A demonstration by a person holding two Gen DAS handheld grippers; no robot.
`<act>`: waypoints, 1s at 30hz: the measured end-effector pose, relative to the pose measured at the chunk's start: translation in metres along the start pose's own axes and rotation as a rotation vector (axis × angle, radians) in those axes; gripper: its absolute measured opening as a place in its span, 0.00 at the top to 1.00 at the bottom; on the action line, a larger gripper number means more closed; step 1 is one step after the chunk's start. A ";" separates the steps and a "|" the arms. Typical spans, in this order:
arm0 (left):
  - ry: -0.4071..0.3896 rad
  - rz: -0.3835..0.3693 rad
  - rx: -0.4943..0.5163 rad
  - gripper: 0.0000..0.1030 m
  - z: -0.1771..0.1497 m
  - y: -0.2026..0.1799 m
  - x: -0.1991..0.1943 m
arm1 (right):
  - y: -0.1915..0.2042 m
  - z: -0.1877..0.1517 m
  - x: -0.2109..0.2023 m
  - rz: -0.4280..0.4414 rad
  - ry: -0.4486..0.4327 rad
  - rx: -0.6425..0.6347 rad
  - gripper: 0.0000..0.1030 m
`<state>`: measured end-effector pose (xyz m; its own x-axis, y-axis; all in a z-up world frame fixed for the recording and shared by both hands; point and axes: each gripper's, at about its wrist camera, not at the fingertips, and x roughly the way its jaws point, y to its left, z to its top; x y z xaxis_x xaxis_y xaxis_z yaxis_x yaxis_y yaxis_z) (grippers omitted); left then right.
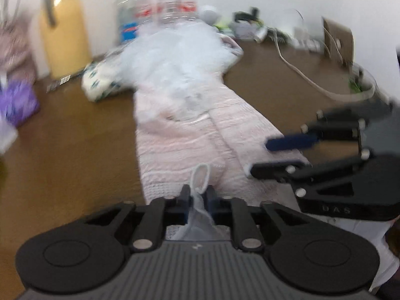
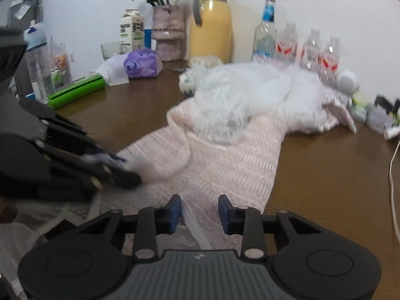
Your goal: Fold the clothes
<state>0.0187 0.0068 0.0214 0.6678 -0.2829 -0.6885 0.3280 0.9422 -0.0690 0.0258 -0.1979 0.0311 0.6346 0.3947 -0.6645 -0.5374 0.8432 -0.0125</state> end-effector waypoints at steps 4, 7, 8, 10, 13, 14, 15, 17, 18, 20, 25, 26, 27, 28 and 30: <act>-0.142 0.039 -0.300 0.91 -0.019 0.047 -0.036 | -0.009 -0.004 -0.024 -0.096 -0.104 0.076 0.97; -0.148 0.102 -0.561 0.89 -0.047 0.082 -0.049 | -0.051 -0.018 -0.053 -0.163 -0.153 0.322 0.97; -0.146 0.117 -0.572 0.86 -0.055 0.085 -0.051 | -0.066 -0.026 -0.057 -0.169 -0.138 0.390 0.95; -0.158 0.151 -0.571 0.55 -0.065 0.089 -0.058 | -0.082 -0.039 -0.061 -0.164 -0.104 0.468 0.88; -0.211 0.169 -0.457 0.30 -0.052 0.089 -0.067 | -0.084 -0.044 -0.063 -0.106 -0.106 0.467 0.60; -0.194 0.143 -0.388 0.22 -0.043 0.088 -0.062 | -0.081 -0.041 -0.057 -0.091 -0.109 0.450 0.44; -0.158 0.104 -0.323 0.22 -0.033 0.087 -0.050 | -0.079 -0.037 -0.049 -0.083 -0.108 0.429 0.43; -0.095 0.078 -0.249 0.26 -0.020 0.086 -0.028 | -0.073 -0.029 -0.032 -0.068 -0.104 0.387 0.45; -0.080 0.072 -0.232 0.33 -0.016 0.086 -0.020 | -0.071 -0.026 -0.024 -0.060 -0.103 0.366 0.49; -0.054 0.055 -0.228 0.85 -0.010 0.087 -0.008 | -0.067 -0.020 -0.007 -0.113 -0.061 0.317 0.70; -0.051 0.021 -0.446 0.97 -0.027 0.097 -0.018 | -0.060 -0.025 -0.012 -0.174 -0.012 0.266 0.97; -0.043 -0.017 -0.491 0.97 -0.036 0.093 -0.026 | -0.065 -0.030 -0.018 -0.204 -0.004 0.271 0.97; -0.034 -0.055 -0.536 0.96 -0.045 0.089 -0.034 | -0.071 -0.035 -0.024 -0.237 0.005 0.279 0.97; -0.016 -0.090 -0.524 0.94 -0.051 0.080 -0.041 | -0.078 -0.040 -0.030 -0.269 0.014 0.287 0.96; 0.001 -0.116 -0.451 0.90 -0.054 0.060 -0.056 | -0.087 -0.042 -0.041 -0.346 0.035 0.271 0.89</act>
<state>-0.0348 0.0886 0.0166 0.6435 -0.3908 -0.6582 0.0769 0.8885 -0.4523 0.0228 -0.3031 0.0280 0.7300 0.0638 -0.6804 -0.1286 0.9907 -0.0451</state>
